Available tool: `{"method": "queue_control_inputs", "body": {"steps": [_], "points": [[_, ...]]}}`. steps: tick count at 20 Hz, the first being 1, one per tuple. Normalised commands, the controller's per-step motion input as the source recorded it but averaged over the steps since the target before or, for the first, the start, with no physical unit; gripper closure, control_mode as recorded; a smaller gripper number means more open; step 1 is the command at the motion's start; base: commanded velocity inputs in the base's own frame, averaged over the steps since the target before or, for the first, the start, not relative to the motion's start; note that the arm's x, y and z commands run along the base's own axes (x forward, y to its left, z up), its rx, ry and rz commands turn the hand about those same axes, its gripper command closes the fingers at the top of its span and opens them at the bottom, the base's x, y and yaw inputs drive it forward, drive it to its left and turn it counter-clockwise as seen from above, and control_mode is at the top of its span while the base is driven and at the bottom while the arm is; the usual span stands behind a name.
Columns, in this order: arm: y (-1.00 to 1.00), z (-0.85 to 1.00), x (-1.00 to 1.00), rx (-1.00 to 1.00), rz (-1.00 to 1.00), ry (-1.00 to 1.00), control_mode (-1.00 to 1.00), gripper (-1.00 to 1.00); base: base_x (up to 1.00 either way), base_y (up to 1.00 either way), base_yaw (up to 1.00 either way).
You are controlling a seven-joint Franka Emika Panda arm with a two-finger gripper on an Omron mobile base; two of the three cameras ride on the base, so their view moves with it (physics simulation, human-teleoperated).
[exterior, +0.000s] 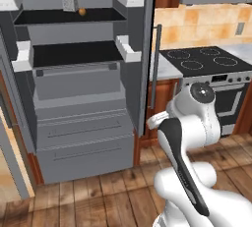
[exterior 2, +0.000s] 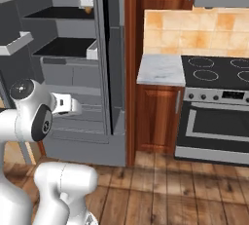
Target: Pick the apple and kiwi from the fridge and place them on the plate next to the blender to make a fruit smoothie.
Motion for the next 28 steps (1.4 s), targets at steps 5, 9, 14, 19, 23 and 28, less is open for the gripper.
{"method": "queue_control_inputs", "body": {"steps": [5,9,14,19,23,28], "points": [[0.0,0.0,0.0,0.0,0.0,0.0,1.0,-1.0,0.72,-0.27,0.02],[0.0,0.0,0.0,0.0,0.0,0.0,1.0,-1.0,0.62,0.04,0.02],[0.0,0.0,0.0,0.0,0.0,0.0,1.0,-1.0,0.46,0.96,-0.09],[0.0,0.0,0.0,0.0,0.0,0.0,1.0,-1.0,0.34,0.97,-0.2],[0.0,0.0,0.0,0.0,0.0,0.0,1.0,-1.0,0.58,0.56,-0.31],[0.0,0.0,0.0,0.0,0.0,0.0,1.0,-1.0,0.57,0.01,-0.17]]}}
